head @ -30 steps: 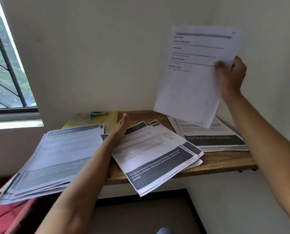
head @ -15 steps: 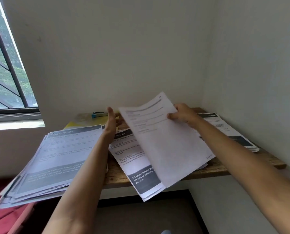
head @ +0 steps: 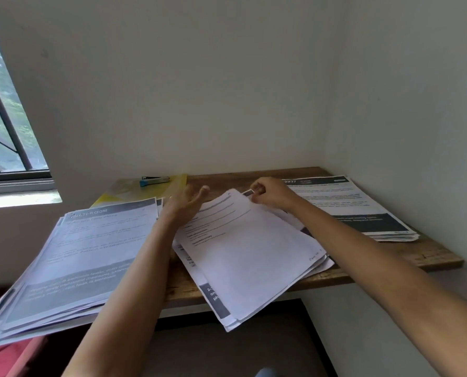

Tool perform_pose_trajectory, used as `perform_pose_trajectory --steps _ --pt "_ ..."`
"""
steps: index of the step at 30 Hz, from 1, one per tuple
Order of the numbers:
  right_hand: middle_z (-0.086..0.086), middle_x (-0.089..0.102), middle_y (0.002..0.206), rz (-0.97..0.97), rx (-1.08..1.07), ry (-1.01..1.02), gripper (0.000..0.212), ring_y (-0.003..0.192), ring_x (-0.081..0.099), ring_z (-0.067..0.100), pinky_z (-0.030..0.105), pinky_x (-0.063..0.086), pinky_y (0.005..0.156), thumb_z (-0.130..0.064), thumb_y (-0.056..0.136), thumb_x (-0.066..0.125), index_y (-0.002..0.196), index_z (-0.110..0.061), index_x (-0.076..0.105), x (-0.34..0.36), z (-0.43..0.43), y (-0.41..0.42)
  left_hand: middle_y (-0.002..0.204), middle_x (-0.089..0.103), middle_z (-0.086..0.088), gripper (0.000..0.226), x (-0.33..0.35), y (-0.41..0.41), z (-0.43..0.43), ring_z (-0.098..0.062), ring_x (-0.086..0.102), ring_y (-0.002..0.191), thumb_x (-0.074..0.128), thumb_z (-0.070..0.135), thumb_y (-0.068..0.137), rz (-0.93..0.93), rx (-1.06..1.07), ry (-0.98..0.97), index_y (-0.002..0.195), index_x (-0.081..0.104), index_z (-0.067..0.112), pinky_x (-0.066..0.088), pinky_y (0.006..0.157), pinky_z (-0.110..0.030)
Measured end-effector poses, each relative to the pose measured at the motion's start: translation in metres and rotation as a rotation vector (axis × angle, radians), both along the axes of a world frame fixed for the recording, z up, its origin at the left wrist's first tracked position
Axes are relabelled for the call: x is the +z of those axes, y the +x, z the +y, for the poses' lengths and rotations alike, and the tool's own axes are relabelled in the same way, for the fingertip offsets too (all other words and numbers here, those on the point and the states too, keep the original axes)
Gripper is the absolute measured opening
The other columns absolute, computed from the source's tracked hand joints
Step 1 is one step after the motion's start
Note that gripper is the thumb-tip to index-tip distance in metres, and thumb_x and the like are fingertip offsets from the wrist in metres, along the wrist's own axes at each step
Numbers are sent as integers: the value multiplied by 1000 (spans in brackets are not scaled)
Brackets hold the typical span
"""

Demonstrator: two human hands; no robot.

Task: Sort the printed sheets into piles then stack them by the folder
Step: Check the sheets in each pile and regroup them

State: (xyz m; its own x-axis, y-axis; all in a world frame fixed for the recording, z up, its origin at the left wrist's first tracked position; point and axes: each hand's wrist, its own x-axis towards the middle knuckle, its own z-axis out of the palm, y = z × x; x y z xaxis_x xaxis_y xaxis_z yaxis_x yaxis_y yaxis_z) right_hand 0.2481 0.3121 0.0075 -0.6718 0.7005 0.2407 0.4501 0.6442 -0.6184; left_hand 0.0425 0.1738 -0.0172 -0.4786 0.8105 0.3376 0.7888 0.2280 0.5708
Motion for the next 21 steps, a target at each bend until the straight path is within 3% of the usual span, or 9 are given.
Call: perform_pose_trajectory --steps 3,5,7,12,21 --pt "8 66 109 -24 -174 29 19 98 60 20 25 40 75 -16 87 64 103 -7 68 -1 20 15 135 54 -13 73 -10 0 6 -32 48 125 38 71 87 64 44 -215 135 45 16 37 105 -47" --pt "8 68 108 -94 -202 8 20 100 61 21 25 37 74 -20 87 64 99 -6 72 -5 28 25 140 50 -10 74 -12 4 7 -29 45 129 45 68 87 92 1 -274 139 42 16 30 111 -48" --pt "6 70 104 -100 -171 -39 25 95 61 17 24 38 71 -28 86 66 99 -8 74 -9 31 31 142 50 -6 76 -12 5 6 -25 46 129 48 70 84 122 -52 -309 139 42 19 28 112 -49" --pt "-2 64 73 -38 -107 -64 25 63 52 2 17 35 53 -30 81 73 84 -6 73 -16 23 33 144 47 -6 78 -9 12 6 -24 44 131 49 70 83 200 -45 -341 141 40 18 29 112 -45" --pt "14 69 83 33 -134 -93 22 72 61 19 25 42 59 -20 77 77 78 1 70 -17 24 28 143 48 -6 80 -9 11 7 -24 44 130 52 70 81 215 -47 -353 138 42 16 29 112 -45"
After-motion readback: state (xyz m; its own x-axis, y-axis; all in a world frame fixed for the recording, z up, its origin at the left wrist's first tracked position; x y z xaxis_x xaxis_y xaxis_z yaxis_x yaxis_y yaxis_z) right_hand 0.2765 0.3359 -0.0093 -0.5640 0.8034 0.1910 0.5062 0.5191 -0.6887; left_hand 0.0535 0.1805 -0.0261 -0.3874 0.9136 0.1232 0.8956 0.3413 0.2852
